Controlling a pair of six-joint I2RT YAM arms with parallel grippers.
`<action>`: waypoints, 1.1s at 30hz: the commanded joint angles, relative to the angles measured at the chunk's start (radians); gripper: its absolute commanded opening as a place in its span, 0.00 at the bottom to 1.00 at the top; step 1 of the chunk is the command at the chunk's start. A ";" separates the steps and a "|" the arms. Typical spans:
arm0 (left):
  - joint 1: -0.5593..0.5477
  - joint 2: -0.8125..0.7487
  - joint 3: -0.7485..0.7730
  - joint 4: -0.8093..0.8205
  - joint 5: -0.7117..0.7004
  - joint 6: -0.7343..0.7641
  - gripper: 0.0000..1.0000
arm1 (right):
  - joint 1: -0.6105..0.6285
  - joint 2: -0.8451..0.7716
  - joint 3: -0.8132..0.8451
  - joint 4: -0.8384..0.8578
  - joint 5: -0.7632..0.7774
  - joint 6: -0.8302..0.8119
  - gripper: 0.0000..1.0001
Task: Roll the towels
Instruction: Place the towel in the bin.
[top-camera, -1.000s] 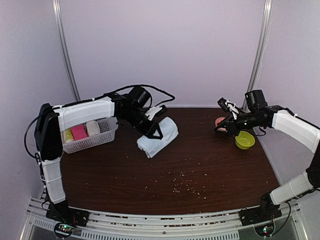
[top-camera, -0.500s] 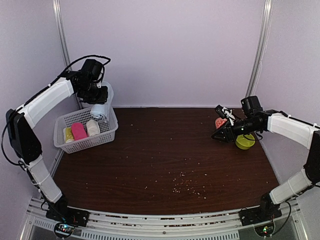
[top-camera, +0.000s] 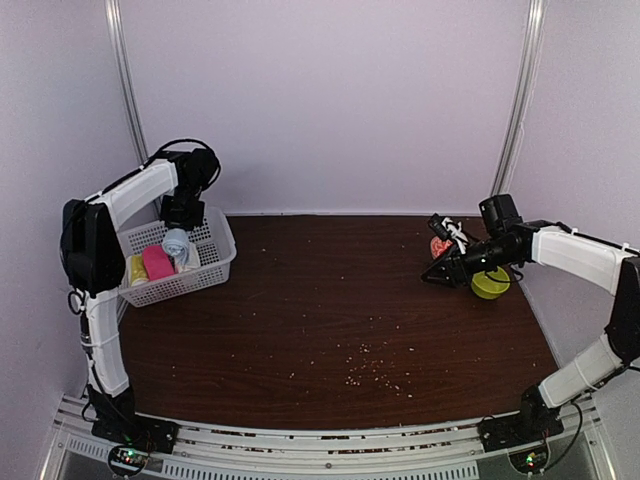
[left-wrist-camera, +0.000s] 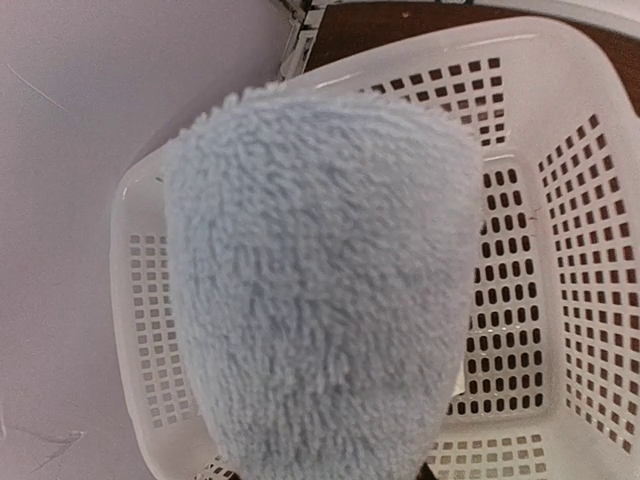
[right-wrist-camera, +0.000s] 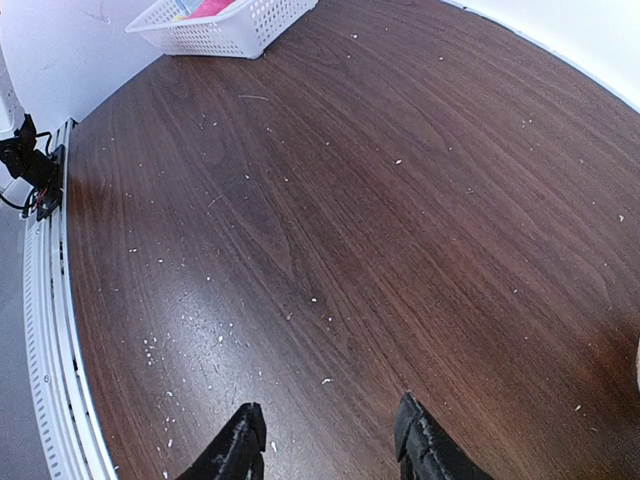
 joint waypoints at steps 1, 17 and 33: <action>-0.001 0.088 0.107 -0.142 -0.121 -0.046 0.00 | -0.003 0.017 0.000 -0.026 -0.024 -0.024 0.45; 0.003 0.383 0.318 -0.174 -0.103 0.009 0.00 | -0.003 0.054 0.005 -0.064 -0.028 -0.052 0.46; 0.027 0.411 0.191 0.103 0.195 0.078 0.00 | -0.003 0.099 0.004 -0.073 -0.021 -0.060 0.46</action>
